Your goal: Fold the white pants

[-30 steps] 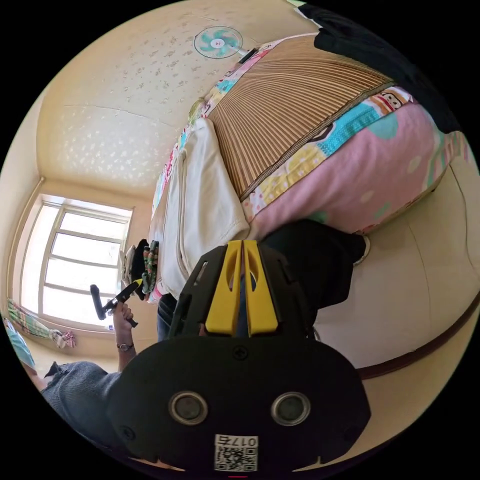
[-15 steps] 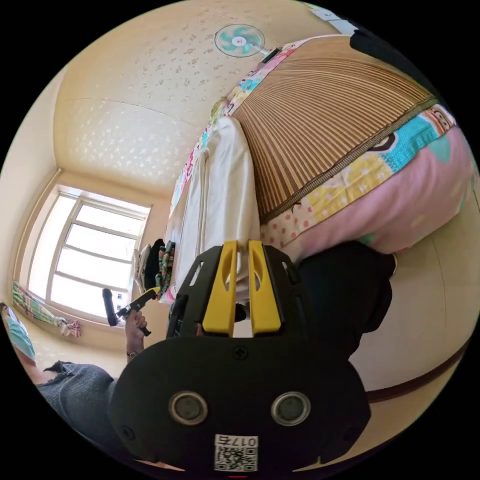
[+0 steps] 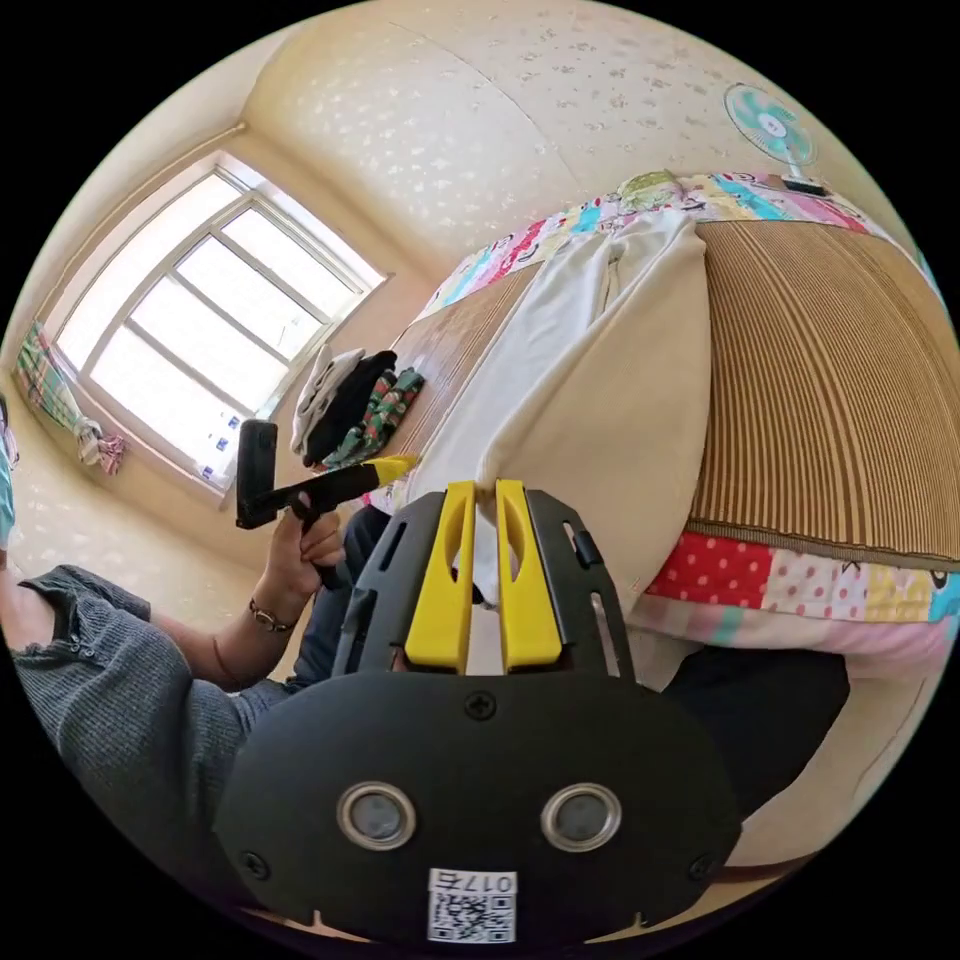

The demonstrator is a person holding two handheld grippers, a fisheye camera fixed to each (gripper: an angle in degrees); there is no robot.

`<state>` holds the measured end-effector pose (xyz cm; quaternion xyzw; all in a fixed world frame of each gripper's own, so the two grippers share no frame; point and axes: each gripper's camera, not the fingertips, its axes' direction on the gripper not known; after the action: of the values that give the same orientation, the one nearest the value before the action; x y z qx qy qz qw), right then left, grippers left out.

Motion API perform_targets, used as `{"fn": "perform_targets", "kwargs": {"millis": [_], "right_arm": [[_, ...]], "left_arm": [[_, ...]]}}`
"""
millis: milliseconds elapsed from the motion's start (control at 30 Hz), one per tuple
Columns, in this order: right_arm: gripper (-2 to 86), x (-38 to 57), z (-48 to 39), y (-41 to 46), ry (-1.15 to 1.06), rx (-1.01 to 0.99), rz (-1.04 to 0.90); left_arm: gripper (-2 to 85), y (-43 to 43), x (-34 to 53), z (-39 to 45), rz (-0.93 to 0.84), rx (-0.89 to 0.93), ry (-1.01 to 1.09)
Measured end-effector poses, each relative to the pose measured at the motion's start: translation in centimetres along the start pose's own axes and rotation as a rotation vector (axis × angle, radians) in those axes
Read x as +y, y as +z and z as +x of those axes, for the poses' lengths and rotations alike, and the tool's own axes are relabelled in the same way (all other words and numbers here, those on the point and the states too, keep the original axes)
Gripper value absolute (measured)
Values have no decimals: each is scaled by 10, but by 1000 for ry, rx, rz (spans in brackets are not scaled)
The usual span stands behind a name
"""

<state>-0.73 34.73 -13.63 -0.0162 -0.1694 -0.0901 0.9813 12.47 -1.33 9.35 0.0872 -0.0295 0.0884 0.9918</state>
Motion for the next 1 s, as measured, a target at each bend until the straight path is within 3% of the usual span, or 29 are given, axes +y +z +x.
{"fn": "perform_targets", "kwargs": {"millis": [233, 333, 400, 500, 567, 767, 1000], "right_arm": [[28, -15, -25, 78, -92, -10, -177], [30, -20, -23, 96, -162, -7, -285], [32, -28, -12, 104, -238, -33, -401], [39, -59, 26, 112, -236, 180, -534], [62, -108, 59, 110, -221, 346, -495], [107, -298, 177, 128, 32, 157, -173], [156, -455, 266, 199, 222, 302, 11]], "left_arm": [[150, 21, -57, -49, -124, 238, -1], [44, 22, -62, -60, -160, 122, 72], [18, 21, -58, -72, -163, 125, 98], [3, 18, -51, -96, -182, 82, 75], [0, 14, -49, -107, -188, 44, 74], [-3, 9, -57, -118, -259, 4, 120], [-5, -4, -66, -140, -259, 89, 74]]}}
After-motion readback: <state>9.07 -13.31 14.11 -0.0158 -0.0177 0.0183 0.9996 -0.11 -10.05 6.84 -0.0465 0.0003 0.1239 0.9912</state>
